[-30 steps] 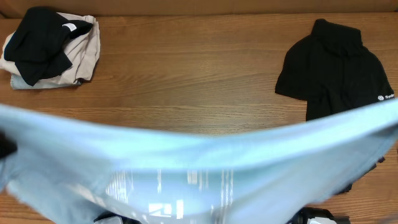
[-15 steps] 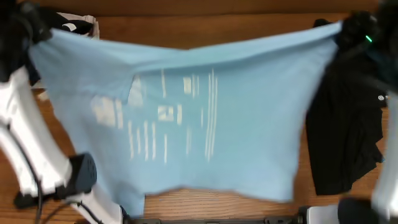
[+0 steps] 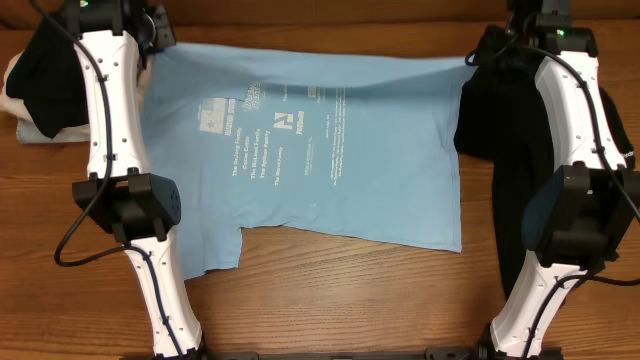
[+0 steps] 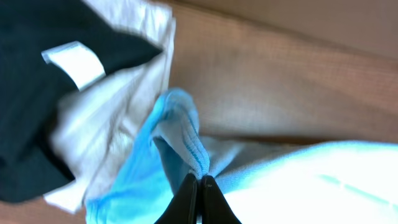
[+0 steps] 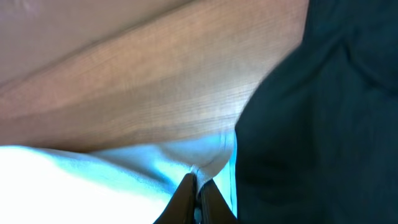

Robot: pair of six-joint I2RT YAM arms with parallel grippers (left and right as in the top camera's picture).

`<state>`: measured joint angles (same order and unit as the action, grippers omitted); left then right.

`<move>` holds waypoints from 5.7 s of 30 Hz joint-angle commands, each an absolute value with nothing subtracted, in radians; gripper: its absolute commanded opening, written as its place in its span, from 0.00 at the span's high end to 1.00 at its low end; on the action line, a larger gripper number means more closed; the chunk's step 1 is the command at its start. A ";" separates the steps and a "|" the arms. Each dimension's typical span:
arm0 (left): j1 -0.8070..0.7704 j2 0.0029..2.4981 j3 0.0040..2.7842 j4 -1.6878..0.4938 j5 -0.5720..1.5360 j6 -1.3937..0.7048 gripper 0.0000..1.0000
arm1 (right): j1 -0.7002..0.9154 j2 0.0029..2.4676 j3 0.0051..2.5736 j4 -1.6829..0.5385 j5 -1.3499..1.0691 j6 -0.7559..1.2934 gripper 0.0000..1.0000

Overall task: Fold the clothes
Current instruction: 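Lay the stretched shirt flat on the table and release both grippers, then grasp the shirt's bottom hem corners with both grippers, then fold the bottom hem up toward the collar with both grippers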

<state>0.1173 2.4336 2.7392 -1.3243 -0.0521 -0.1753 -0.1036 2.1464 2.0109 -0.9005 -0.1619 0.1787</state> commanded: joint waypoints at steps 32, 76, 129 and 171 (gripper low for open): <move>0.211 2.243 2.809 -1.690 0.013 -0.136 0.00 | -0.106 1.929 2.023 -1.403 -0.159 0.127 0.31; 0.203 1.213 0.805 -1.053 -0.005 -0.636 0.00 | -0.106 1.180 0.963 -1.178 -0.271 0.210 0.50; 0.203 1.475 0.944 -0.979 -0.025 -0.380 0.96 | -0.084 1.434 0.955 -1.132 -0.144 0.365 0.68; 0.204 1.475 0.982 -1.003 -0.010 -0.336 0.96 | 0.012 1.522 0.760 -0.882 -0.142 0.550 0.96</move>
